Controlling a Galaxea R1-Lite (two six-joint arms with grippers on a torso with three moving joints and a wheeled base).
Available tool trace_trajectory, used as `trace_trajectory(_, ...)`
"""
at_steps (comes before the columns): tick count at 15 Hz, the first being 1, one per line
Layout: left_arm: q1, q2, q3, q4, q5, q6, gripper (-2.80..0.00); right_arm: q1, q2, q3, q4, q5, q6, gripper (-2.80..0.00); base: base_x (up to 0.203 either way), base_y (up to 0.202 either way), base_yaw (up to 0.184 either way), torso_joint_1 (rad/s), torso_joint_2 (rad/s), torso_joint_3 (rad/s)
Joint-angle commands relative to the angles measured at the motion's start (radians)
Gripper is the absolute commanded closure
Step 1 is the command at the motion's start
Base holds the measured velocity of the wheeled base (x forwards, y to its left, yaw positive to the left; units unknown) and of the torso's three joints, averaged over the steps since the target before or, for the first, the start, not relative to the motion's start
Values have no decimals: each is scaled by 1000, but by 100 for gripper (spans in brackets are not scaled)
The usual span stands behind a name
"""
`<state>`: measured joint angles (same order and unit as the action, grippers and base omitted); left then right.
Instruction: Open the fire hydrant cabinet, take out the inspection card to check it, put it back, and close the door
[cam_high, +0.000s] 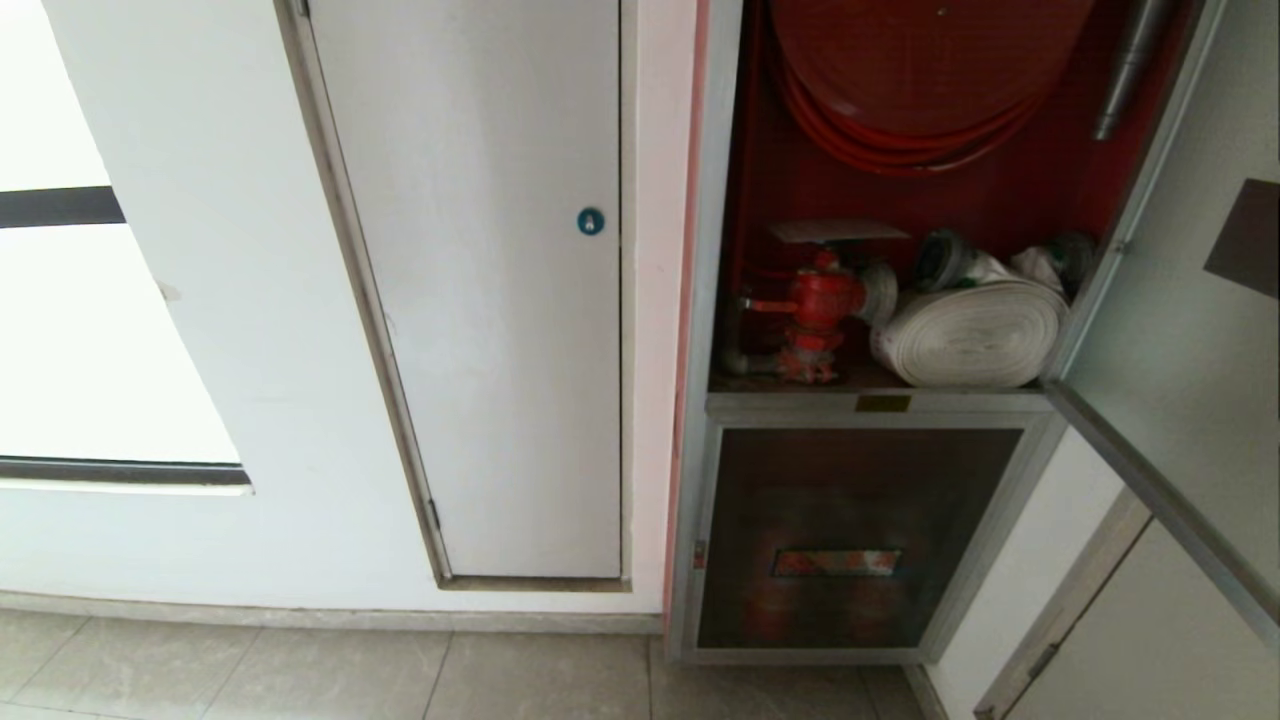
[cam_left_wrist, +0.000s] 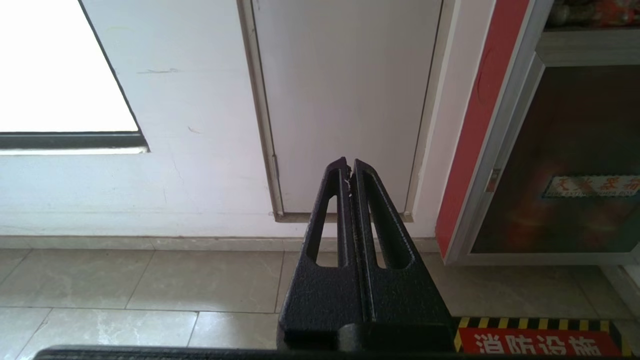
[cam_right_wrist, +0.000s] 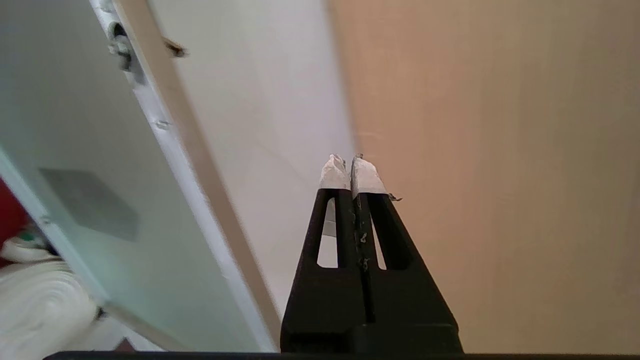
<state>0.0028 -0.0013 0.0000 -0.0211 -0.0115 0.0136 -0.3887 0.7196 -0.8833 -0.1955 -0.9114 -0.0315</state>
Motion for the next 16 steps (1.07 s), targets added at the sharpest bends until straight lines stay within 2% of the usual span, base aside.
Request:
trace_trajectory(1, 0, 0, 8, 0, 1, 0, 0, -13, 88, -46, -11, 16, 8, 0, 0, 0, 0, 0, 0, 0)
trace_trajectory(2, 0, 0, 8, 0, 0, 0, 0, -44, 119, -68, -12, 44, 13, 0, 0, 0, 0, 0, 0, 0)
trace_trajectory(5, 0, 0, 8, 0, -1, 0, 0, -177, 182, -102, -5, 195, 81, 0, 0, 0, 0, 0, 0, 0)
trace_trajectory(8, 0, 0, 8, 0, -1, 0, 0, -268, 216, -106, -8, 282, 122, 0, 0, 0, 0, 0, 0, 0)
trace_trajectory(13, 0, 0, 8, 0, 0, 0, 0, -617, 249, -99, -5, 562, 233, 0, 0, 0, 0, 0, 0, 0)
trace_trajectory(16, 0, 0, 6, 0, 0, 0, 0, -749, 282, -84, -10, 693, 274, 0, 0, 0, 0, 0, 0, 0)
